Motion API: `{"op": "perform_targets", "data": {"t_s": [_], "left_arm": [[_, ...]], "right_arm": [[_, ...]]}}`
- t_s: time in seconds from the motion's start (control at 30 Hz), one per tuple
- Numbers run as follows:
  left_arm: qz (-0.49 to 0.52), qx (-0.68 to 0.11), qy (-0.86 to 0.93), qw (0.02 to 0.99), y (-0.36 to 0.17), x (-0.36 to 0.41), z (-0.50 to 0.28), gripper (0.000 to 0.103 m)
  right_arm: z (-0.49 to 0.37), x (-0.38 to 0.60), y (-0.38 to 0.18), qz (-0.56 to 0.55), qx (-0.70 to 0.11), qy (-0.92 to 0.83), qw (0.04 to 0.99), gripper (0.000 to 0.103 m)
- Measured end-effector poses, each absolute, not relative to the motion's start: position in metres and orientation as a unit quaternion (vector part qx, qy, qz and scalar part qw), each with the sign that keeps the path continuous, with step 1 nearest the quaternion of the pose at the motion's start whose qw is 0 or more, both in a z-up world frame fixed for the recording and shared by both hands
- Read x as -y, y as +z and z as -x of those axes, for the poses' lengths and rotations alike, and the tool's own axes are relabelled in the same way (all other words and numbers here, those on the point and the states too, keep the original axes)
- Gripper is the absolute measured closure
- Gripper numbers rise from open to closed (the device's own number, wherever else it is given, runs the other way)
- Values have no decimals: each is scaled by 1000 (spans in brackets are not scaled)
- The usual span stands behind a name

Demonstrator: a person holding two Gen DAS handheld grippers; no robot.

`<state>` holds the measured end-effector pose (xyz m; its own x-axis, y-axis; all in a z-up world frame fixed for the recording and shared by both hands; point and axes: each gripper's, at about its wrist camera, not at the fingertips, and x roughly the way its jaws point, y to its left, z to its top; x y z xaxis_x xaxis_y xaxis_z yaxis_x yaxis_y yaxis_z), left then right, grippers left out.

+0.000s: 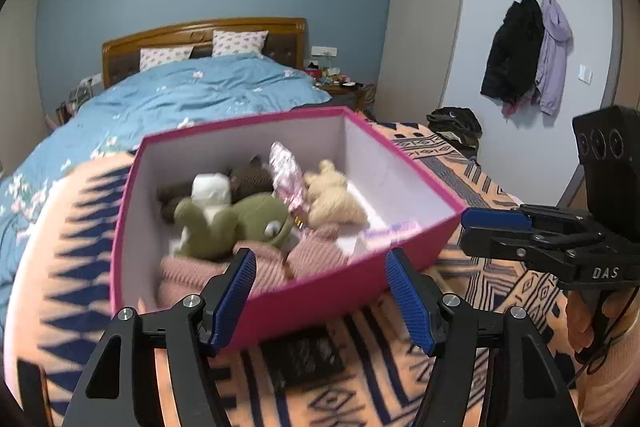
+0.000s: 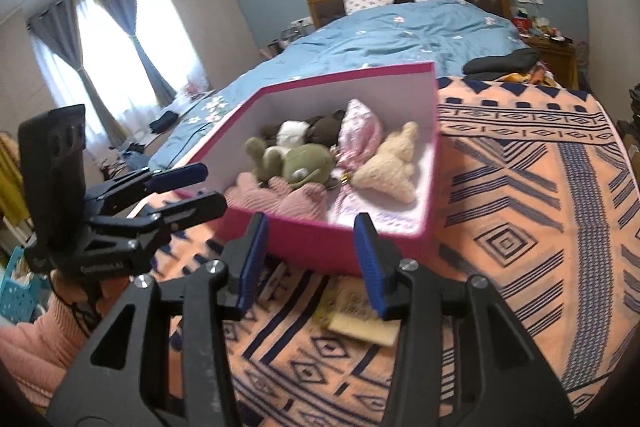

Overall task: Organize objects
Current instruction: 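Move the right gripper down to the black Face tissue pack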

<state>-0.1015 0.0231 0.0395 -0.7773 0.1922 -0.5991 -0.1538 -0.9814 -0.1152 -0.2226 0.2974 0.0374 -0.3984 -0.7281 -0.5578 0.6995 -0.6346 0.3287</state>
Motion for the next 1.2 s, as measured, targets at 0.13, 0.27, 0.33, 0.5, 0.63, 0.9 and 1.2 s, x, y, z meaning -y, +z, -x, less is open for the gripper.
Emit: {"op": "perform_targets", "data": {"t_s": [0.13, 0.27, 0.33, 0.5, 0.63, 0.9, 1.2], "left_arm": [[342, 34, 936, 82, 18, -11, 88, 34], [380, 50, 920, 77, -12, 0, 90, 34], [395, 44, 916, 64, -26, 3, 91, 34], [431, 60, 898, 68, -50, 8, 99, 35], [444, 68, 890, 76, -60, 6, 103, 38], [447, 82, 885, 99, -61, 4, 106, 51], [457, 89, 877, 118, -62, 0, 102, 59]], "right_arm": [[203, -289, 27, -351, 18, -819, 453, 56], [191, -268, 8, -371, -1, -801, 471, 56], [190, -258, -1, -382, -9, -792, 476, 56], [191, -237, -24, -410, -20, -776, 479, 56], [196, -225, -39, -429, -22, -769, 473, 56], [210, -207, -54, -438, -27, -770, 464, 68], [220, -193, -66, -454, -34, -765, 455, 79]]}}
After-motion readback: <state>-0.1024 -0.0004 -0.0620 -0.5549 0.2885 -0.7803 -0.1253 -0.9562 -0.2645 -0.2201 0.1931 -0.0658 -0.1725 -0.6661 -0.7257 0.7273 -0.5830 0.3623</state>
